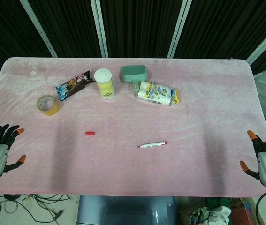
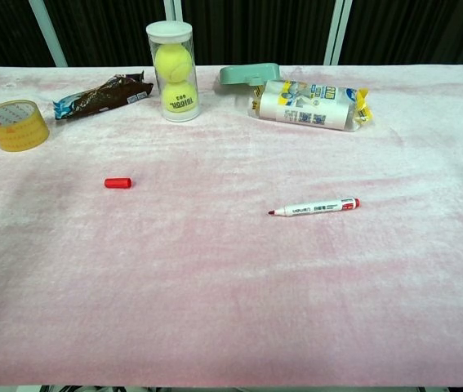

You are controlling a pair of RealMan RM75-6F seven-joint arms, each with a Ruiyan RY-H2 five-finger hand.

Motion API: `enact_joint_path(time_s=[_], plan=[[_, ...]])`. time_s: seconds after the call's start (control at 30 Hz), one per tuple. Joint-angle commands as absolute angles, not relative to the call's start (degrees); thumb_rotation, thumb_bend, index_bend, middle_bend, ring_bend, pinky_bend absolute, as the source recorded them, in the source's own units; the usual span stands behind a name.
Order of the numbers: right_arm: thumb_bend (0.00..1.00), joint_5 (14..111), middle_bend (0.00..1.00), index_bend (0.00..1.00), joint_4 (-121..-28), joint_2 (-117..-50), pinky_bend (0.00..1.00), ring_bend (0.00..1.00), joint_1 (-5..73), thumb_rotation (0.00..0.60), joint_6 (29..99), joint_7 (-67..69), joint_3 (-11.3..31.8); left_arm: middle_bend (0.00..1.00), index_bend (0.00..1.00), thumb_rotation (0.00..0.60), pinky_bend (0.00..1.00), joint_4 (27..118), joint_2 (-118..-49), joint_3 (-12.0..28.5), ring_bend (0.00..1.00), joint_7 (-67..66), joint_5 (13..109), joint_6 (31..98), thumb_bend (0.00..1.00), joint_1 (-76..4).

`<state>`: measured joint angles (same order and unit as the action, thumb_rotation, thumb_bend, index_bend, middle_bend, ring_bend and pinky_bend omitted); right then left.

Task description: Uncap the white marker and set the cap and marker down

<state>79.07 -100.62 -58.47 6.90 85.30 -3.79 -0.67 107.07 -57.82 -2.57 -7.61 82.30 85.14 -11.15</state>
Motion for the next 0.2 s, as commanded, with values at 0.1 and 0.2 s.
enact_joint_path(time_s=[0.1, 0.2], plan=[[0.19, 82.3, 0.14, 0.04, -98.9, -60.9, 0.20, 0.27, 4.4, 0.600, 88.9, -5.8, -1.7, 0.10, 0.16, 0.600, 0.00, 101.7, -58.5, -4.4, 0.00, -0.6, 85.4, 87.6, 0.25, -7.9], [0.19, 83.9, 0.14, 0.04, -98.0, -61.6, 0.20, 0.27, 4.0, 0.600, 90.4, -6.9, -1.4, 0.09, 0.15, 0.600, 0.00, 99.8, -59.1, -4.7, 0.00, 2.4, 85.7, 87.3, 0.22, -7.3]])
